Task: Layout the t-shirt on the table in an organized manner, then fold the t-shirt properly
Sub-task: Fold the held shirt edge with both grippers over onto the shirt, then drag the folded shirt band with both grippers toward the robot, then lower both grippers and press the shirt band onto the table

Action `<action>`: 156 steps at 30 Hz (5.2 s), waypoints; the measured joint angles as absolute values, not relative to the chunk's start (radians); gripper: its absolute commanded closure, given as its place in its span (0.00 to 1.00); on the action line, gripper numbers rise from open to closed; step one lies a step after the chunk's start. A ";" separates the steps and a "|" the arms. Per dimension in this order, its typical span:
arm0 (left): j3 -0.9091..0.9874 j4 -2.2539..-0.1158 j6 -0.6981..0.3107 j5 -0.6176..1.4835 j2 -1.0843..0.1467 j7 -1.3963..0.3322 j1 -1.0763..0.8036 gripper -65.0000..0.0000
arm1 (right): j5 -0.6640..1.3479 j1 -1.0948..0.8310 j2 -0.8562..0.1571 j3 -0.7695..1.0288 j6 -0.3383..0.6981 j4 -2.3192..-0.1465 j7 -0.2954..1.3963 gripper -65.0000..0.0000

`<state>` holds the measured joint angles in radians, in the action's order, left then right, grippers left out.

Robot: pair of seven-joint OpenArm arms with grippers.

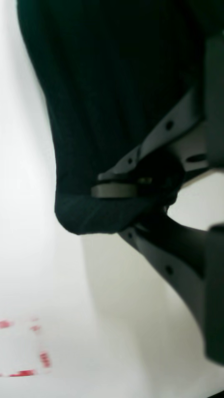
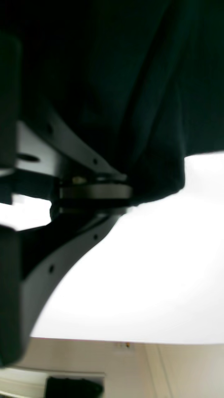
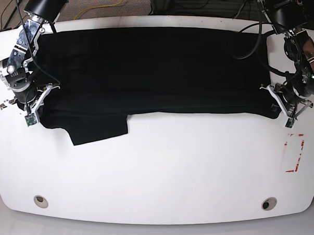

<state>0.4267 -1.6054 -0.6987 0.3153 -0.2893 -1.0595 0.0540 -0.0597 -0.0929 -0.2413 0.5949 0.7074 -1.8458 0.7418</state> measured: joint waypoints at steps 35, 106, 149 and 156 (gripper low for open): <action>0.441 -1.729 -0.700 0.326 -0.311 -1.055 -0.202 1.00 | -0.069 -0.236 -0.166 0.702 0.709 -1.886 0.744 1.00; 0.440 -1.961 -0.698 0.269 -0.147 -1.058 -0.320 0.90 | -0.067 -0.252 0.021 0.726 0.707 -1.995 0.742 0.99; 0.393 -1.551 -0.708 0.199 -0.167 -1.007 -0.062 0.90 | -0.030 -0.102 -0.102 0.655 0.722 -1.521 0.607 0.97; 0.394 -1.559 -0.708 0.193 -0.163 -1.021 -0.055 0.86 | -0.056 -0.090 -0.102 0.653 0.715 -1.568 0.669 0.97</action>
<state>0.3939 -1.5585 -0.7078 0.1928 -0.1631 -1.0210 -0.0551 -0.0559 -0.0898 -0.1020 0.6525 0.7147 -1.5684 0.6685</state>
